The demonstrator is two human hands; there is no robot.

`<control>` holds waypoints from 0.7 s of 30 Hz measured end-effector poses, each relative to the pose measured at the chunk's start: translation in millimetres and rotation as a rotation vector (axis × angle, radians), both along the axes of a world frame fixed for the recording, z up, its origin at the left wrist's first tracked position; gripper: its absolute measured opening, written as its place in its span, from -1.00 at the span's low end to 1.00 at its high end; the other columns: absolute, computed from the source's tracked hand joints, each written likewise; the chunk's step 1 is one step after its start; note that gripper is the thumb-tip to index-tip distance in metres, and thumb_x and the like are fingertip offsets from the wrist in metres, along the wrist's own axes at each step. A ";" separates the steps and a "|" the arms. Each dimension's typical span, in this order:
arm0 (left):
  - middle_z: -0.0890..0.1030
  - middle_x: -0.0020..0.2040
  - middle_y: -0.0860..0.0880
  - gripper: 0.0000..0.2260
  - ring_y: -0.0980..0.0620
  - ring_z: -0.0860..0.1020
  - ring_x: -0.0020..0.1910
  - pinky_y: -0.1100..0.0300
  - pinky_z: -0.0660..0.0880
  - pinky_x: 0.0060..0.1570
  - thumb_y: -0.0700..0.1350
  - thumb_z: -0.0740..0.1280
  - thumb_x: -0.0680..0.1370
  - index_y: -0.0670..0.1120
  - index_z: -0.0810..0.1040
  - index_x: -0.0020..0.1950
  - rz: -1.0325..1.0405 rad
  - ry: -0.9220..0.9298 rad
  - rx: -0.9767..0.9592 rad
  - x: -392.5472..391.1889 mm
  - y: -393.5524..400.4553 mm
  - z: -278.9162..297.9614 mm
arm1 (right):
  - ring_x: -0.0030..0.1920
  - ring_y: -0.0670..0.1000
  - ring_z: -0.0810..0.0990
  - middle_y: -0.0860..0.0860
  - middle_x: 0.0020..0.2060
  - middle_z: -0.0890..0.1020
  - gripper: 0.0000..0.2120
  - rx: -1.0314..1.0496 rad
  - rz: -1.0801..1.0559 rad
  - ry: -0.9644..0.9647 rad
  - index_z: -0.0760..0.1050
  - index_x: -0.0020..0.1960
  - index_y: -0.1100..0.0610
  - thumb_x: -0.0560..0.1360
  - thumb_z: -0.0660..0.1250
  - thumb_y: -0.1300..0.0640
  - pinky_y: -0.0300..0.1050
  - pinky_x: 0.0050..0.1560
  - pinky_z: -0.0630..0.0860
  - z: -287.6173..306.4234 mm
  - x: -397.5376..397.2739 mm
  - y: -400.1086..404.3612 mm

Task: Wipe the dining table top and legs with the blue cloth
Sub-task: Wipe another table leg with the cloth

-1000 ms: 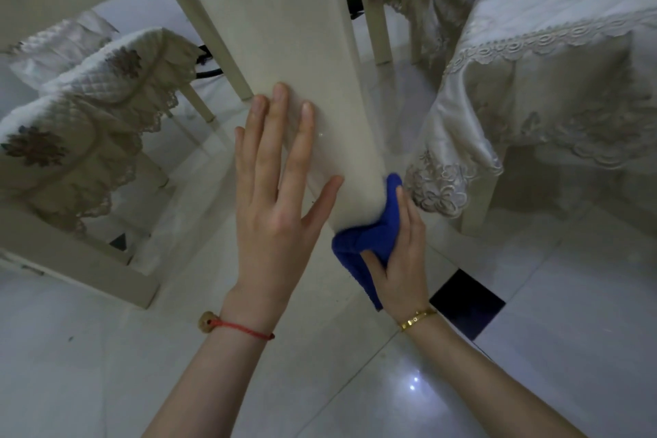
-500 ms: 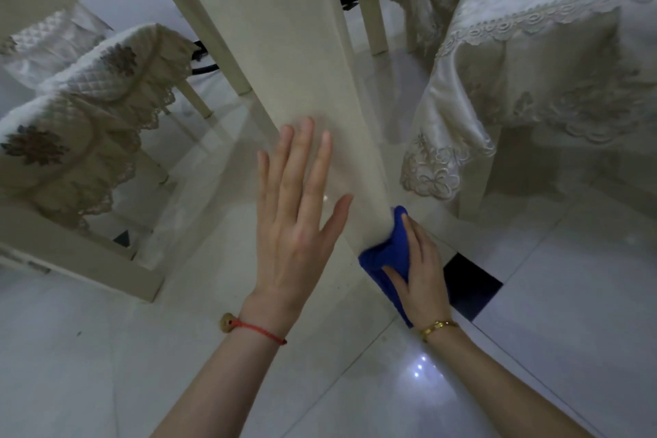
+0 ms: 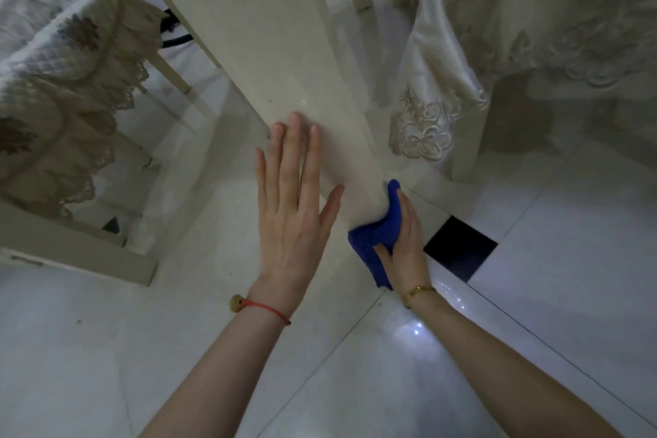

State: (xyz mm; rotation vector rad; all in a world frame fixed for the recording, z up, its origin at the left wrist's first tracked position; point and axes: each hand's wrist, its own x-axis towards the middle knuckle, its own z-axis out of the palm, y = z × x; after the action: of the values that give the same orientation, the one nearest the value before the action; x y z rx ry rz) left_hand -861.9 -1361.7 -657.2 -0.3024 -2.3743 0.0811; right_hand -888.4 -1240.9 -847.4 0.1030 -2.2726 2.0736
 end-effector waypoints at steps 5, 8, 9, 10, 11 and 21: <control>0.10 0.52 -0.18 -0.38 -0.02 -0.05 0.56 -0.07 -0.01 0.56 -0.06 0.34 0.60 -0.20 0.08 0.52 -0.010 0.031 0.005 -1.2 -0.7 -3.6 | 0.49 -0.01 0.23 -0.05 0.51 0.21 -0.18 0.033 -0.076 0.121 0.03 0.56 -0.01 0.46 0.43 0.17 0.17 0.47 0.22 25.0 3.5 -6.6; 0.13 0.51 -0.19 -0.41 -0.02 -0.04 0.56 -0.09 0.04 0.56 -0.12 0.35 0.60 -0.22 0.12 0.51 -0.024 0.063 0.021 -4.4 -2.1 -4.4 | 0.48 0.06 0.23 0.01 0.50 0.18 -0.29 0.113 -0.218 0.423 0.05 0.53 0.13 0.51 0.28 -0.07 0.07 0.49 0.18 82.7 -3.9 -20.2; 0.14 0.51 -0.19 -0.43 -0.02 -0.02 0.56 -0.10 0.05 0.56 -0.14 0.34 0.60 -0.22 0.13 0.51 -0.029 0.071 0.022 -5.3 -3.2 -3.8 | 0.47 0.07 0.23 0.01 0.49 0.17 -0.30 0.135 -0.229 0.478 0.04 0.53 0.13 0.53 0.23 -0.13 0.04 0.48 0.19 92.7 -7.5 -21.8; 0.14 0.51 -0.18 -0.44 -0.01 -0.01 0.56 -0.10 0.06 0.55 -0.14 0.34 0.61 -0.21 0.14 0.51 -0.034 0.074 0.018 -5.7 -4.3 -3.5 | 0.47 0.06 0.22 0.01 0.48 0.15 -0.31 0.146 -0.219 0.502 0.03 0.52 0.10 0.54 0.19 -0.18 0.02 0.48 0.19 95.3 -9.1 -20.7; 0.14 0.51 -0.18 -0.44 -0.01 0.00 0.56 -0.10 0.05 0.55 -0.14 0.33 0.61 -0.21 0.15 0.50 -0.034 0.077 0.011 -5.8 -5.3 -3.5 | 0.47 0.03 0.20 -0.01 0.48 0.14 -0.31 0.149 -0.190 0.496 0.01 0.52 0.07 0.54 0.17 -0.22 0.01 0.48 0.19 86.8 -11.6 -18.0; 0.13 0.51 -0.18 -0.42 -0.08 0.07 0.54 -0.07 0.01 0.56 -0.09 0.34 0.61 -0.21 0.12 0.51 -0.024 0.059 -0.013 -3.2 -2.8 -1.9 | 0.48 -0.07 0.26 -0.16 0.48 0.26 -0.16 -0.026 0.077 -0.090 0.02 0.54 -0.18 0.47 0.37 0.30 0.17 0.47 0.23 -18.7 1.4 9.4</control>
State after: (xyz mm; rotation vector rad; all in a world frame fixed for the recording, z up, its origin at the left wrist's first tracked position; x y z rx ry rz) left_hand -865.1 -1364.5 -659.1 -0.3302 -2.3115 0.0926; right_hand -886.9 -1231.4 -866.1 0.0994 -2.3265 2.1879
